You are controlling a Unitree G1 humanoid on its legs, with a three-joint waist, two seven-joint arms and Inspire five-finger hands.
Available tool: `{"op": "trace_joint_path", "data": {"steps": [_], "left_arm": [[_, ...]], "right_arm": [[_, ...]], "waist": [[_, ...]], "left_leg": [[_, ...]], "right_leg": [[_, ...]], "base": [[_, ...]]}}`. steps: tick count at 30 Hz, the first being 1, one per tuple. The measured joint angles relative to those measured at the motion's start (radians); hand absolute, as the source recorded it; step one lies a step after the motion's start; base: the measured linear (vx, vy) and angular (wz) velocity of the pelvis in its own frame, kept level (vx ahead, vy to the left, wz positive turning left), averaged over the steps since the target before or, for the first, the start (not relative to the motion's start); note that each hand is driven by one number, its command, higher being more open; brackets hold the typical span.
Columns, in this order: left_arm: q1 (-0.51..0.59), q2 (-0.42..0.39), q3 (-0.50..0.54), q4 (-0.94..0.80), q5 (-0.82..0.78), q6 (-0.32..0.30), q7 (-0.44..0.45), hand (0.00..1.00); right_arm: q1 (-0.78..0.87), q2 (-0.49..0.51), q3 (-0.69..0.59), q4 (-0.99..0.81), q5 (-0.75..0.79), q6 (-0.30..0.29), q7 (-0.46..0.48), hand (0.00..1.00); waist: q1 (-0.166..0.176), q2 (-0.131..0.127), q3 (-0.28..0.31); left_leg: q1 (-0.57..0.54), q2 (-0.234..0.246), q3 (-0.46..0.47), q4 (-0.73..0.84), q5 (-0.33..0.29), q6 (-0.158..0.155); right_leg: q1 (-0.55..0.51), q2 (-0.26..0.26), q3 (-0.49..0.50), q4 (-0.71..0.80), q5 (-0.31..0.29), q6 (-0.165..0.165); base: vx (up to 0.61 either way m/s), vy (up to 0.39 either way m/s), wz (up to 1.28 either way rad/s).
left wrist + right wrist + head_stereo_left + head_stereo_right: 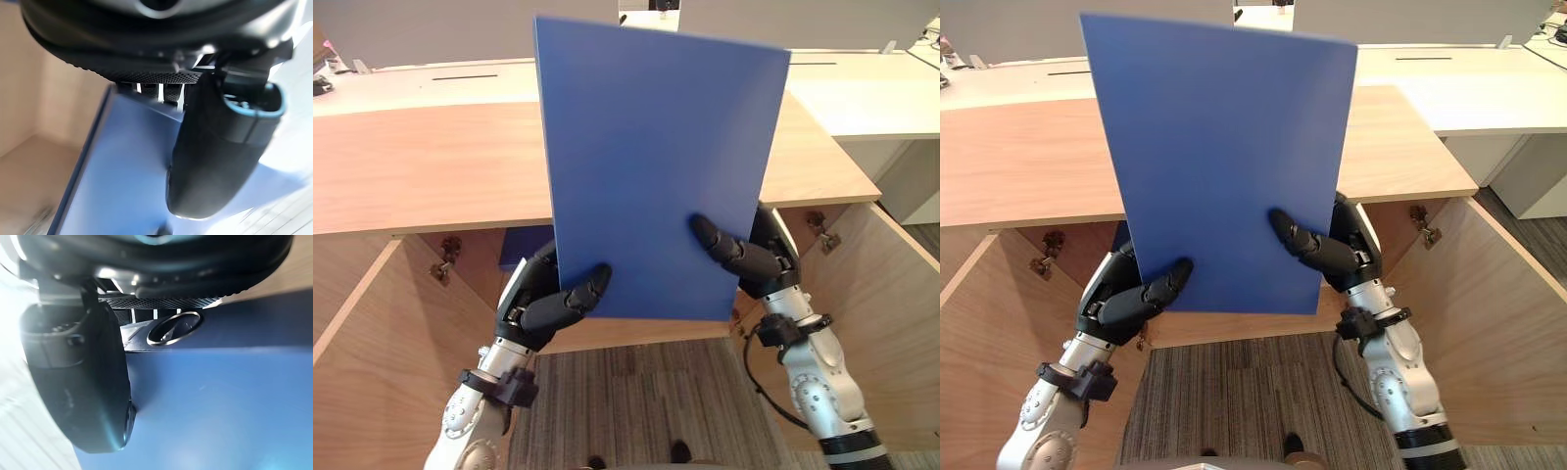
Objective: Walk over to the cabinet, pick up the folder, carry it to the office cabinet, place the folder inside the office cabinet, then close the office cabinet door
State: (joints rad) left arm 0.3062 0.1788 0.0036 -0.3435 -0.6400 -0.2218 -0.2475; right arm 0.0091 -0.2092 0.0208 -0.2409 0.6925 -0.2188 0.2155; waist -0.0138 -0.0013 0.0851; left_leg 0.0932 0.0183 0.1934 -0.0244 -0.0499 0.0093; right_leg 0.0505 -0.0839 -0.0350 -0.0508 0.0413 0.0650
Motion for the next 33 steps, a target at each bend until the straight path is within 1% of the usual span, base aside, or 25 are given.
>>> {"op": "trace_joint_path", "data": {"steps": [2,4,7,9,10,12,16,17,20,21,22,23,24,26,27,28,29,30,31,33], "left_arm": [[0.003,-0.039,0.047,0.015,0.026,-0.009,0.04,1.0],[0.003,-0.064,0.088,0.056,0.057,-0.02,0.08,1.0],[0.01,-0.115,0.172,0.175,0.124,-0.022,0.172,1.0],[0.026,-0.135,0.197,0.218,0.133,-0.02,0.211,1.0],[0.051,-0.149,0.214,0.26,0.164,-0.018,0.24,1.0],[0.064,-0.151,0.217,0.296,0.172,-0.017,0.247,1.0],[0.062,-0.151,0.224,0.508,0.289,-0.009,0.247,1.0],[0.052,-0.149,0.233,0.605,0.344,0.005,0.251,1.0],[0.008,-0.137,0.235,0.857,0.438,0.032,0.273,1.0],[-0.019,-0.127,0.234,0.965,0.473,0.039,0.276,1.0],[-0.037,-0.122,0.234,1.014,0.489,0.044,0.277,1.0],[-0.075,-0.114,0.233,1.091,0.521,0.052,0.278,1.0],[-0.105,-0.109,0.229,1.139,0.543,0.06,0.279,1.0],[-0.133,-0.105,0.218,1.168,0.549,0.063,0.28,1.0],[-0.15,-0.101,0.201,1.182,0.556,0.064,0.284,1.0],[-0.154,-0.101,0.198,1.182,0.559,0.064,0.284,1.0],[-0.167,-0.101,0.197,1.179,0.552,0.061,0.285,1.0],[-0.184,-0.1,0.195,1.172,0.55,0.052,0.286,1.0],[-0.211,-0.092,0.19,1.167,0.551,0.042,0.288,1.0],[-0.243,-0.082,0.184,1.163,0.55,0.038,0.29,1.0]], "right_arm": [[0.0,0.039,-0.021,-0.016,-0.025,-0.019,-0.026,0.0],[0.0,0.052,-0.036,-0.02,-0.037,-0.032,-0.046,0.0],[0.0,0.074,-0.059,-0.024,-0.09,-0.04,-0.087,0.0],[0.0,0.074,-0.063,-0.027,-0.112,-0.04,-0.104,0.0],[0.001,0.074,-0.064,-0.033,-0.15,-0.04,-0.118,0.0],[0.002,0.074,-0.061,-0.041,-0.174,-0.04,-0.122,0.0],[0.003,0.059,-0.017,-0.06,-0.274,-0.04,-0.125,0.0],[0.005,0.044,0.008,-0.06,-0.32,-0.04,-0.127,0.0],[0.007,-0.012,0.103,-0.042,-0.385,-0.042,-0.128,0.0],[-0.007,-0.034,0.147,-0.01,-0.414,-0.047,-0.13,0.0],[-0.023,-0.044,0.168,0.013,-0.433,-0.048,-0.133,0.0],[-0.068,-0.065,0.208,0.069,-0.481,-0.05,-0.143,0.0],[-0.12,-0.084,0.248,0.138,-0.53,-0.049,-0.153,0.0],[-0.179,-0.103,0.294,0.221,-0.594,-0.044,-0.173,0.0],[-0.218,-0.122,0.331,0.286,-0.654,-0.032,-0.183,0.0],[-0.23,-0.128,0.345,0.303,-0.674,-0.031,-0.184,0.0],[-0.242,-0.14,0.362,0.318,-0.716,-0.017,-0.185,0.0],[-0.246,-0.144,0.363,0.334,-0.728,-0.013,-0.185,0.0],[-0.267,-0.141,0.364,0.364,-0.731,-0.01,-0.185,0.0],[-0.308,-0.136,0.363,0.399,-0.729,0.002,-0.194,0.0]], "waist": [[0.0,0.0,0.0],[0.0,0.001,-0.002],[-0.001,0.001,-0.002],[-0.002,0.001,-0.002],[-0.001,0.001,-0.002],[0.0,0.001,-0.002],[0.0,0.001,-0.003],[-0.001,0.001,-0.003],[-0.003,0.002,0.0],[-0.003,0.005,0.011],[-0.004,0.008,0.024],[-0.004,0.014,0.065],[-0.003,0.019,0.106],[0.0,0.028,0.158],[0.003,0.043,0.201],[0.004,0.048,0.22],[0.01,0.062,0.249],[0.018,0.073,0.266],[0.023,0.084,0.292],[0.02,0.093,0.324]], "left_leg": [[-0.002,0.0,-0.003,0.0,0.0,0.0],[-0.003,-0.001,-0.005,0.0,0.0,0.0],[-0.004,-0.001,-0.01,-0.006,0.003,0.002],[-0.004,-0.001,-0.013,-0.007,0.004,0.002],[-0.007,-0.001,-0.018,-0.008,0.004,0.002],[-0.007,-0.001,-0.02,-0.009,0.004,0.002],[-0.016,-0.002,-0.023,-0.009,0.004,0.002],[-0.02,-0.002,-0.023,-0.009,0.004,0.002],[-0.055,-0.003,-0.02,0.01,0.001,0.002],[-0.097,0.002,-0.02,0.057,-0.015,0.001],[-0.125,0.007,-0.02,0.093,-0.027,0.001],[-0.183,0.019,-0.02,0.172,-0.055,0.001],[-0.246,0.029,-0.021,0.254,-0.081,0.002],[-0.323,0.039,-0.023,0.353,-0.116,0.001],[-0.396,0.05,-0.023,0.445,-0.15,0.0],[-0.423,0.053,-0.023,0.478,-0.163,0.002],[-0.474,0.059,-0.022,0.538,-0.19,-0.002],[-0.513,0.063,-0.022,0.585,-0.208,-0.004],[-0.567,0.069,-0.025,0.65,-0.227,0.002],[-0.631,0.074,-0.031,0.724,-0.25,0.007]], "right_leg": [[0.0,0.0,-0.002,0.0,0.0,0.0],[0.0,-0.001,-0.005,0.0,0.0,0.0],[0.0,-0.002,-0.011,0.0,0.0,0.0],[0.0,-0.002,-0.014,0.0,0.0,0.0],[-0.001,-0.002,-0.019,0.0,0.0,0.0],[-0.001,-0.002,-0.021,0.0,0.0,0.0],[-0.008,-0.004,-0.024,0.0,0.0,0.0],[-0.012,-0.004,-0.024,0.0,0.0,0.0],[-0.042,-0.007,-0.021,0.003,0.0,0.0],[-0.072,-0.011,-0.02,0.021,0.0,-0.001],[-0.094,-0.01,-0.02,0.042,-0.003,-0.004],[-0.142,-0.006,-0.018,0.1,-0.019,-0.009],[-0.204,-0.006,-0.016,0.175,-0.049,-0.009],[-0.283,-0.006,-0.014,0.277,-0.094,-0.007],[-0.362,-0.005,-0.012,0.379,-0.133,-0.006],[-0.392,-0.006,-0.009,0.418,-0.149,-0.005],[-0.451,-0.007,-0.002,0.488,-0.179,-0.005],[-0.494,-0.009,0.001,0.542,-0.199,-0.004],[-0.554,-0.014,0.007,0.616,-0.225,-0.004],[-0.624,-0.021,0.011,0.702,-0.254,-0.004]], "base": [[-0.03,-0.025,0.05],[-0.04,-0.026,0.05],[-0.03,-0.022,0.04],[-0.02,-0.025,0.06],[-0.02,-0.029,0.08],[-0.02,-0.021,0.06],[-0.03,-0.021,0.02],[-0.04,-0.024,-0.02],[-0.04,-0.02,-0.02],[-0.07,-0.009,-0.01],[-0.08,-0.008,-0.03],[-0.14,-0.014,-0.04],[-0.2,-0.034,-0.03],[-0.23,-0.034,0.02],[-0.21,-0.017,0.03],[-0.27,-0.001,-0.01],[-0.2,0.019,-0.04],[-0.21,0.026,-0.06],[-0.12,0.017,-0.04],[-0.1,0.011,0.01]]}}
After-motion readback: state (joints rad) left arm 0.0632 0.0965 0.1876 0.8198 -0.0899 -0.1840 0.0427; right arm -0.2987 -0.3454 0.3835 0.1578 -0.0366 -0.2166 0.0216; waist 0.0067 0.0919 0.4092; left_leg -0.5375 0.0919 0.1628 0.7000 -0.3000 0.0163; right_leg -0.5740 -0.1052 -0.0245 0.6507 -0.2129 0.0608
